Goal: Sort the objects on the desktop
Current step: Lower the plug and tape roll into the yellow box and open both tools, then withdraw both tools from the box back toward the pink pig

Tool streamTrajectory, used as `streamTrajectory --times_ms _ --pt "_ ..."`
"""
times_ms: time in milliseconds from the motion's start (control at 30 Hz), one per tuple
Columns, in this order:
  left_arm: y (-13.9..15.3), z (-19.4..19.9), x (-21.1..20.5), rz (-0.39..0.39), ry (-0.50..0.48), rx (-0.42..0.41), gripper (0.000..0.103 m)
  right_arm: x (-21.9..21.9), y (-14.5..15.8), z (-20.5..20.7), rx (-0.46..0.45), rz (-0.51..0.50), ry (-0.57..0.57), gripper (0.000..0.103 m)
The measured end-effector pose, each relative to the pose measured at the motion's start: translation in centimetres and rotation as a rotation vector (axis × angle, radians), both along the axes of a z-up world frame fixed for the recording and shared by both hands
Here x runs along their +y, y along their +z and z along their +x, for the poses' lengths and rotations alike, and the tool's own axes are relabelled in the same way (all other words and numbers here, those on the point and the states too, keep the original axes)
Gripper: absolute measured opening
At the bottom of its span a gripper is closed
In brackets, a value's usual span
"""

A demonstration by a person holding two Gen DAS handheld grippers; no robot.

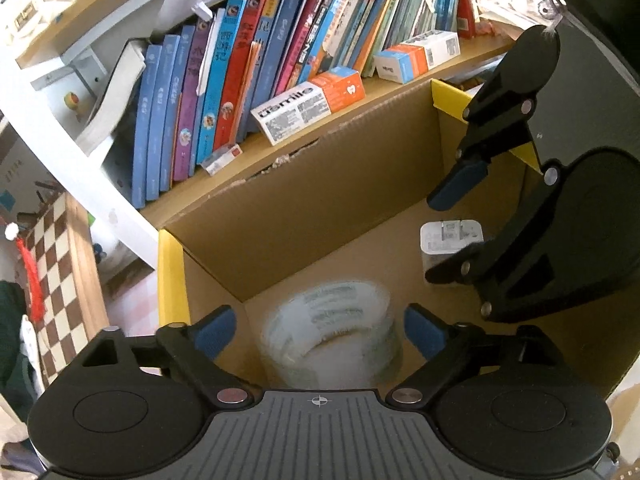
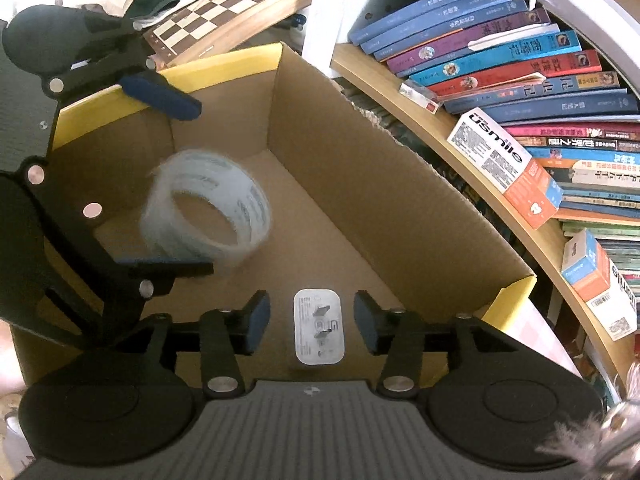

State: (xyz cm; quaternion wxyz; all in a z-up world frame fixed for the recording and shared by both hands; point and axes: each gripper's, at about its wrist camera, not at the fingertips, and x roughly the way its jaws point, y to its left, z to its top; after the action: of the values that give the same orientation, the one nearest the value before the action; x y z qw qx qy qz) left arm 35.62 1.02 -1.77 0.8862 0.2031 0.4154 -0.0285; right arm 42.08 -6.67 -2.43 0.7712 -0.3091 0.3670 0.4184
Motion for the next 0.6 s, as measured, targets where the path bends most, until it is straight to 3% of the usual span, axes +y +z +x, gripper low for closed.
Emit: streamTrajectory --times_ms 200,600 --pt "0.3 -0.6 -0.3 0.026 -0.007 -0.015 0.097 -0.2 0.5 -0.2 -0.044 0.015 -0.025 0.070" --pt "4.8 -3.2 -0.4 -0.016 0.055 -0.154 0.100 -2.5 3.8 -1.0 -0.077 0.152 -0.096 0.080"
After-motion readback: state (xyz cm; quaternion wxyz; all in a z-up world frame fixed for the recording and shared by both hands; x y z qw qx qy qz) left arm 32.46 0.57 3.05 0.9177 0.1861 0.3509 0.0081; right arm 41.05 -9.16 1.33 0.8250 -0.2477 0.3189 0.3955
